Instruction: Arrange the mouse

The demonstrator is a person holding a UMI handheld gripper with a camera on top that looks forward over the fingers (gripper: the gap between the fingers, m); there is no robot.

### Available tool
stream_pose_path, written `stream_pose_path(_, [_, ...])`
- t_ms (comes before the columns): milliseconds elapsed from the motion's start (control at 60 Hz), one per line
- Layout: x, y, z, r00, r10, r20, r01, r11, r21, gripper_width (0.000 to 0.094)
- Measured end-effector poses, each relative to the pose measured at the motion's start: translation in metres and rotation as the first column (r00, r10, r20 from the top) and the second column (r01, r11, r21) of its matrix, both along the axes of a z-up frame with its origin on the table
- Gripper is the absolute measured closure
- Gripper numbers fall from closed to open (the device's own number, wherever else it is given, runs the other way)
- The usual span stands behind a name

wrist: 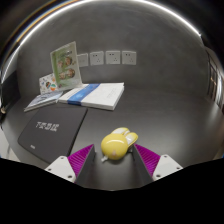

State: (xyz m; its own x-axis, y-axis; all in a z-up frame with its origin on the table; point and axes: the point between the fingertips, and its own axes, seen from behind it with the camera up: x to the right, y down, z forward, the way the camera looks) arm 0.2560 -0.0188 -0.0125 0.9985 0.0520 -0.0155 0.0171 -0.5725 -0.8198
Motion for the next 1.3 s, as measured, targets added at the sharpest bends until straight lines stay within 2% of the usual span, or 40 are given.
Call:
stream_pose_path(133, [-0.003,0.026,0.003,1.0,0.025,0.002,-0.024,1.0,-0.007,0.0147])
stream_pose_path(167, [-0.004,0.03,0.002,1.0,0.03,0.001,-0.03,1.0,-0.006,0.0128])
stream_pose_path(217, [-0.002,0.034,0.003,1.0,0.023,0.008,-0.023,1.0,0.002,0.0247])
stream_pose_path(233, [-0.003,0.034,0.003,1.0,0.023,0.004,-0.023,1.0,0.005,0.0329])
stream_pose_path(250, [-0.003,0.034,0.003,1.0,0.023,0.004,-0.023,1.0,0.009,0.0274])
stream_pose_path(267, [-0.003,0.034,0.003,1.0,0.028,0.008,-0.028,1.0,0.015,0.037])
stream_pose_path(283, [-0.004,0.034,0.002,0.999,0.032,0.007,-0.032,0.999,0.015,0.0395])
stream_pose_path(350, [-0.005,0.032,0.002,1.0,0.026,0.0,-0.026,0.999,0.02,0.0445])
stream_pose_path(367, [-0.005,0.031,0.002,1.0,0.022,-0.004,-0.022,1.0,0.019,0.0411])
stream_pose_path(383, [-0.005,0.031,0.002,1.0,0.02,-0.007,-0.02,1.0,0.018,0.0476])
stream_pose_path(483, [-0.006,0.032,0.004,1.0,0.002,-0.023,-0.002,1.0,0.028,0.0547])
stream_pose_path(583, [-0.003,0.031,0.006,0.999,-0.014,-0.049,0.016,0.999,0.045,0.0552])
stream_pose_path(650, [0.01,0.025,0.012,0.996,-0.063,-0.064,0.065,0.997,0.036,0.0552])
stream_pose_path(733, [0.03,0.021,0.047,0.994,-0.104,-0.028,0.106,0.988,0.108,0.0552])
stream_pose_path(833, [0.023,0.014,0.117,0.993,-0.121,0.01,0.116,0.969,0.216,0.0551])
stream_pose_path(950, [-0.059,0.014,0.187,0.999,-0.053,0.001,0.05,0.942,0.331,0.0553])
stream_pose_path(1067, [-0.178,0.019,0.192,0.999,0.038,-0.026,-0.026,0.931,0.365,0.0556])
stream_pose_path(1167, [-0.253,0.035,0.137,0.996,0.086,-0.021,-0.077,0.961,0.267,0.0557])
stream_pose_path(1250, [-0.286,0.04,0.079,0.997,0.075,-0.014,-0.072,0.983,0.167,0.0557])
stream_pose_path(1300, [-0.3,0.037,0.052,0.997,0.078,-0.023,-0.075,0.99,0.118,0.0556])
